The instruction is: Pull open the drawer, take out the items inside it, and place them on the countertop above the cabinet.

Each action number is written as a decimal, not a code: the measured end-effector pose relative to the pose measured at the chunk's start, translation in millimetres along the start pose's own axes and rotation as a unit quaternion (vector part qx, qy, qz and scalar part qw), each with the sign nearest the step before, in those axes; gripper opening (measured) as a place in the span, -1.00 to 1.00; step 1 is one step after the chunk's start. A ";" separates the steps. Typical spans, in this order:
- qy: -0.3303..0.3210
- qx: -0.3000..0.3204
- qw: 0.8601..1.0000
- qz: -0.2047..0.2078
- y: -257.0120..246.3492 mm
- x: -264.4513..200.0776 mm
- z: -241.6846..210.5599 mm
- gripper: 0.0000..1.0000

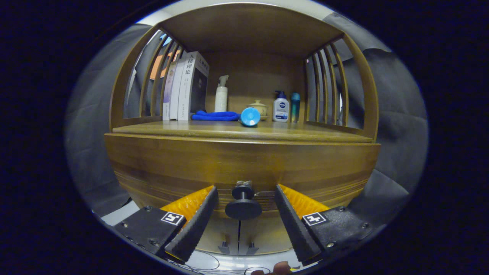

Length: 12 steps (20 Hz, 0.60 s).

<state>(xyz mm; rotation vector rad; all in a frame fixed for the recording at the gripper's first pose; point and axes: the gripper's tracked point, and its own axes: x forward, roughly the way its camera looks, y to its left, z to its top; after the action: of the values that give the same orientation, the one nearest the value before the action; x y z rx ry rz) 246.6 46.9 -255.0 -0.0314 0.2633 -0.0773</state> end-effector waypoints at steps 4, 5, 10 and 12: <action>-0.007 -0.013 1.000 -0.004 0.5 2.0 -1.4 0.96; -0.012 -0.015 1.000 -0.004 1.3 3.2 -1.3 0.94; -0.010 -0.020 1.000 -0.004 1.1 2.2 -2.5 0.94; -0.006 -0.024 1.000 -0.003 0.6 1.3 -2.1 0.94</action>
<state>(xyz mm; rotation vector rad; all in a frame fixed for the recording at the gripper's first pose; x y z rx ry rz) 247.4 47.4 -257.4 -0.0806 0.2537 -0.0764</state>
